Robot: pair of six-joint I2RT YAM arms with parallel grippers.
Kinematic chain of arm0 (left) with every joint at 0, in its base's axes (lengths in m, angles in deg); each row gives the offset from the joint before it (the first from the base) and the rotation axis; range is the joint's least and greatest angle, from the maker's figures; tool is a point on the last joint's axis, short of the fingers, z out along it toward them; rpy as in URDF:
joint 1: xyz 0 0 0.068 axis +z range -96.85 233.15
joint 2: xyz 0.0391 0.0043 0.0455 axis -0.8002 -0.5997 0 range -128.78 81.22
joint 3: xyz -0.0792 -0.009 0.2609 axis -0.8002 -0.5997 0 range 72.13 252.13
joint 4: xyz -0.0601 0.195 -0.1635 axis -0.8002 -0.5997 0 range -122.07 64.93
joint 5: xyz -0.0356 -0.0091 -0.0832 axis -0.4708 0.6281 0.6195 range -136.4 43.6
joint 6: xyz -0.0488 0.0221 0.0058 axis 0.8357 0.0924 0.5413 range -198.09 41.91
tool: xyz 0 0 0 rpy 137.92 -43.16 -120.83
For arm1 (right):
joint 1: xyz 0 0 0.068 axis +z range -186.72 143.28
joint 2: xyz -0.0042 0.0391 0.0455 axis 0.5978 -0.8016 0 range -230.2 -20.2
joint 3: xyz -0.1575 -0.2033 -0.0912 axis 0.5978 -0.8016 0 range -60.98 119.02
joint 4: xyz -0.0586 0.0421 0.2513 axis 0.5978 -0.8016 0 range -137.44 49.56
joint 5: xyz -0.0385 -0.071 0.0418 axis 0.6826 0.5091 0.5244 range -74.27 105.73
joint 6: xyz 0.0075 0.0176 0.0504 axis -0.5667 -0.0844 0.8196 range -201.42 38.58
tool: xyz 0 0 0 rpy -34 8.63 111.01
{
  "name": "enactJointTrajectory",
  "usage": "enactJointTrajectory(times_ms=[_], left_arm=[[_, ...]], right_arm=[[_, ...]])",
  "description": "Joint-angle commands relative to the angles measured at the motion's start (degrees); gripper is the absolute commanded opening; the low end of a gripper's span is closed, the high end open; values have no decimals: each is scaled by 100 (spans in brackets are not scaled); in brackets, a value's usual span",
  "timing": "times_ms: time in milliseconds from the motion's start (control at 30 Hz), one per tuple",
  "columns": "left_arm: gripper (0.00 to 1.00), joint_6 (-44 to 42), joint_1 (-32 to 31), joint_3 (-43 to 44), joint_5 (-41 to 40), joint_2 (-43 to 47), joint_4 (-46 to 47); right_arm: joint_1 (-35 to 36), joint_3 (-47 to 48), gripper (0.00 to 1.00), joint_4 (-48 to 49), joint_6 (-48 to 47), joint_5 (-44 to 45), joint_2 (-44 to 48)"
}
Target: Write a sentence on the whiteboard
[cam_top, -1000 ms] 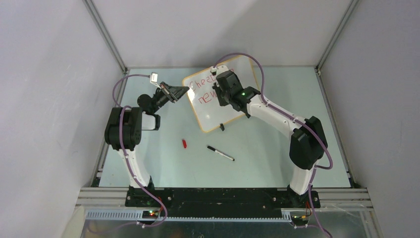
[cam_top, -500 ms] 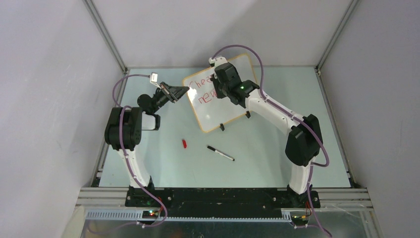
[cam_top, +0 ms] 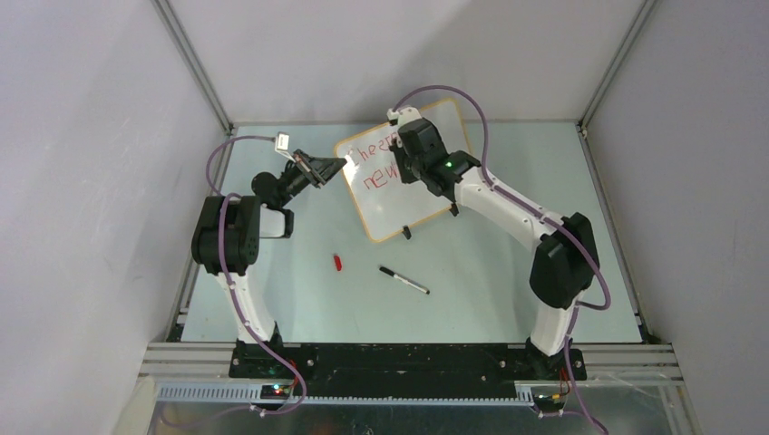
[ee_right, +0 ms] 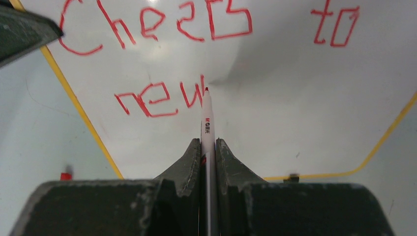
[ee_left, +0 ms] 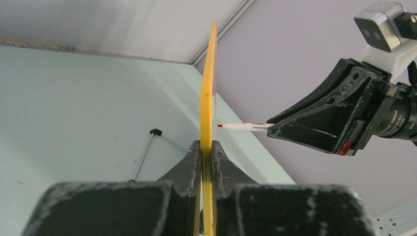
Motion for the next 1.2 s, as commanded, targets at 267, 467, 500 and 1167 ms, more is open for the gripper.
enactJointTrajectory(times_ms=[267, 467, 500, 1167], left_arm=[[0, -105, -12, -36, 110, 176, 323], [0, -121, -11, -52, 110, 185, 314], [0, -129, -8, -52, 110, 190, 314], [0, -171, -4, -59, 121, 201, 296]], right_arm=[[73, -1524, 0, 943, -89, 258, 1313], [66, -2084, 0, 1325, -75, 280, 1568], [68, -2160, 0, 1382, -80, 288, 1610], [-442, -1809, 0, 1068, 280, -430, 1502]])
